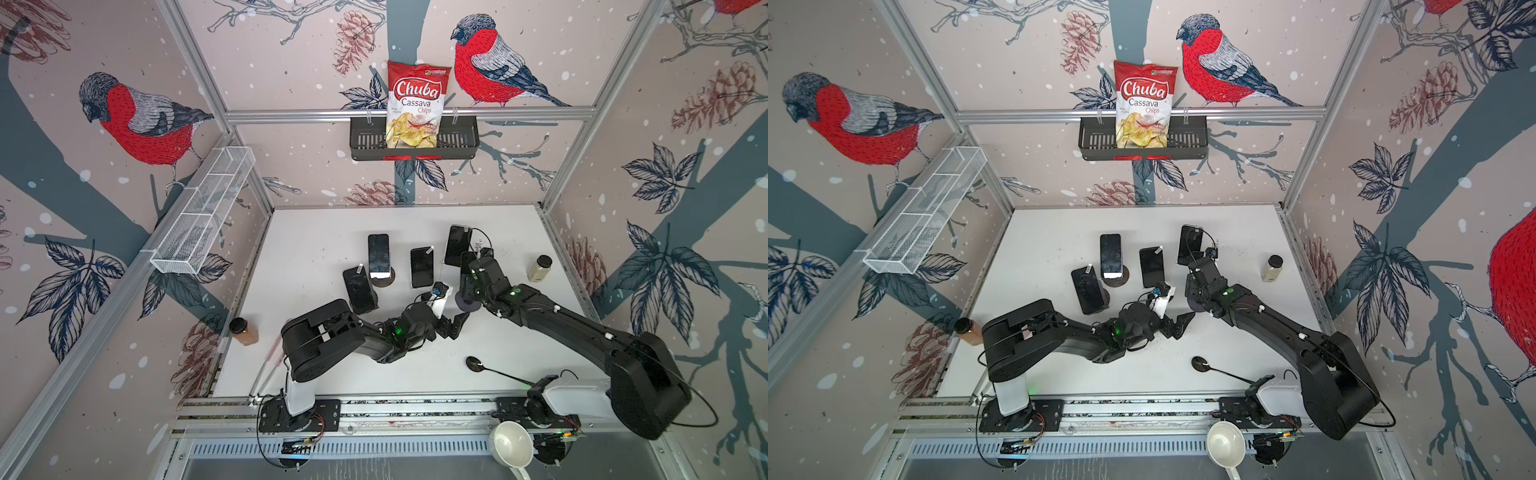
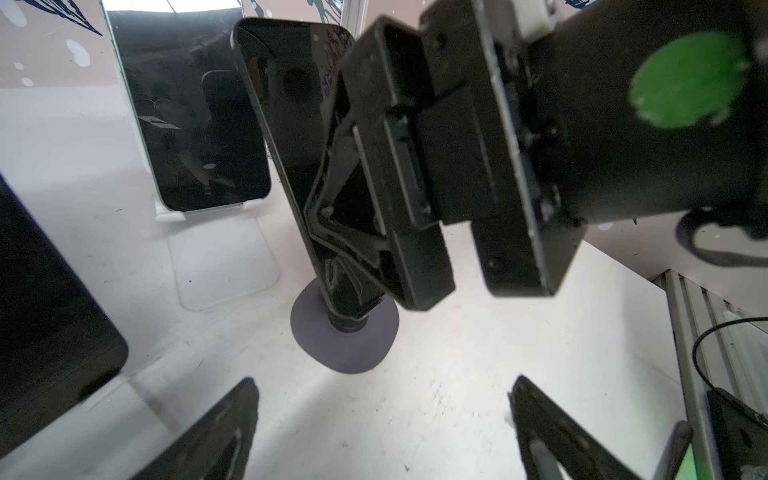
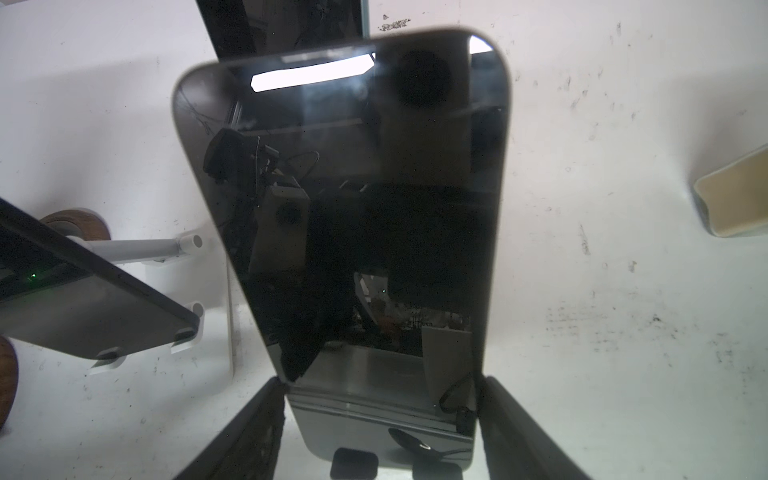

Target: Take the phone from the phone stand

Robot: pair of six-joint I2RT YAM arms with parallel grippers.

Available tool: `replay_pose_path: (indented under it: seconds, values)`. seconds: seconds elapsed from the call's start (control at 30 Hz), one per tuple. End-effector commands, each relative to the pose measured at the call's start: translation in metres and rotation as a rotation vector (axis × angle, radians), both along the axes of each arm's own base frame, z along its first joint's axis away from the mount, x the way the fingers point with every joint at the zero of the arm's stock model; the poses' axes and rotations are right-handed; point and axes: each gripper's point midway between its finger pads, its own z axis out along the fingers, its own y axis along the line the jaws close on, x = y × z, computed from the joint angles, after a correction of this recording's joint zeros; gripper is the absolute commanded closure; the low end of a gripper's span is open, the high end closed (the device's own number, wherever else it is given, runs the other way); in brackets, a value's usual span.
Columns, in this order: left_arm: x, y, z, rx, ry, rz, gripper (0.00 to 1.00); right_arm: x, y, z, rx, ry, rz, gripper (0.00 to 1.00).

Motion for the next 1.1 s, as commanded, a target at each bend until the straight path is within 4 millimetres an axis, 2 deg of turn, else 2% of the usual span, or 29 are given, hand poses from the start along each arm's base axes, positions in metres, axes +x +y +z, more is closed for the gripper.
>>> replay_pose_path:
  seconds: [0.0, 0.53, 0.63, 0.93, 1.07]
  values:
    - [0.002, -0.002, 0.008, -0.021, -0.029, 0.008, 0.07, 0.004, 0.000, 0.004, 0.000, -0.021, -0.020, 0.29]
    - [0.002, 0.004, 0.006, -0.013, -0.031, 0.027, 0.07, 0.001, -0.003, 0.003, -0.016, -0.039, -0.014, 0.39]
    - [0.002, 0.004, 0.006, -0.013, -0.031, 0.029, 0.07, 0.000, -0.006, 0.003, -0.028, -0.042, -0.018, 0.38]
    - [0.002, 0.006, 0.003, -0.004, -0.031, 0.037, 0.07, -0.003, -0.008, 0.006, -0.014, -0.057, -0.022, 0.18]
    - [0.002, 0.007, 0.003, -0.001, -0.033, 0.038, 0.07, -0.004, -0.008, 0.022, 0.021, -0.093, -0.022, 0.05]
